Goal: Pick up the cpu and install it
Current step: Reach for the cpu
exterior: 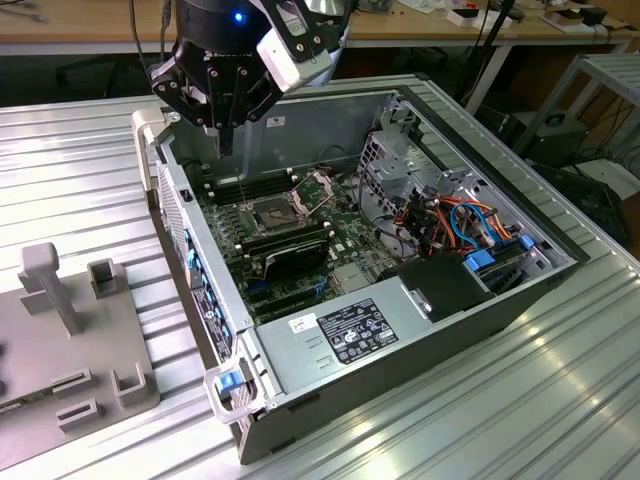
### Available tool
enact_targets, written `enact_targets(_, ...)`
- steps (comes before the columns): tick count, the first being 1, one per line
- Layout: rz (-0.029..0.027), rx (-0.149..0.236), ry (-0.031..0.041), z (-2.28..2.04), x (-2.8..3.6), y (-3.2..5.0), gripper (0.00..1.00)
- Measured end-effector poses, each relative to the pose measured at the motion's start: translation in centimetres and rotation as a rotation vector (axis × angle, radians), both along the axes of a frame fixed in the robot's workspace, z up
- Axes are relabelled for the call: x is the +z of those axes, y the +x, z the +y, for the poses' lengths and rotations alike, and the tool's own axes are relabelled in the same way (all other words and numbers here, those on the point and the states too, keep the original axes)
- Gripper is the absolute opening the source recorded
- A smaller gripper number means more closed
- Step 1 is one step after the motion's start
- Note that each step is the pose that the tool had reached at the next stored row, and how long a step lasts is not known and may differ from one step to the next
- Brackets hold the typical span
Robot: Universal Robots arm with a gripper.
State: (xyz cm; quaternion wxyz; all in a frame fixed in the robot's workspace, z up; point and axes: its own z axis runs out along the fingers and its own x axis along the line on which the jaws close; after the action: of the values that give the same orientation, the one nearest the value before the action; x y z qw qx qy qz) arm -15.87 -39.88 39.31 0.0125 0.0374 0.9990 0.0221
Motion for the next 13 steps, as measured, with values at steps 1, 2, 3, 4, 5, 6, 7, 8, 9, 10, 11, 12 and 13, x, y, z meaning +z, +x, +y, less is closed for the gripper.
enact_targets(1,0.0,0.0,-0.0001,0.0,0.0,-0.01,0.11)
enact_targets(2,0.0,0.0,0.0,0.0,0.0,-0.02,0.11)
enact_targets(3,0.0,0.0,0.0,0.0,0.0,-0.04,0.11)
enact_targets(4,0.0,0.0,0.0,0.0,0.0,-0.04,0.11)
enact_targets(5,0.0,0.0,0.0,0.0,0.0,-0.04,0.11)
enact_targets(6,0.0,0.0,0.0,0.0,0.0,-0.04,0.11)
enact_targets(7,0.0,0.0,0.0,0.0,0.0,-0.04,0.11)
enact_targets(8,0.0,0.0,-0.0001,0.0,0.0,-0.04,0.11)
enact_targets(9,0.0,0.0,0.0,0.0,0.0,-0.06,0.11)
enact_targets(10,0.0,0.0,0.0,0.0,0.0,-0.09,0.11)
enact_targets(11,0.0,0.0,0.0,0.0,0.0,-0.13,0.11)
enact_targets(12,0.0,0.0,-0.0001,0.0,0.0,-0.2,0.11)
enact_targets(13,-0.0001,0.0,0.0,0.0,0.0,-0.28,0.11)
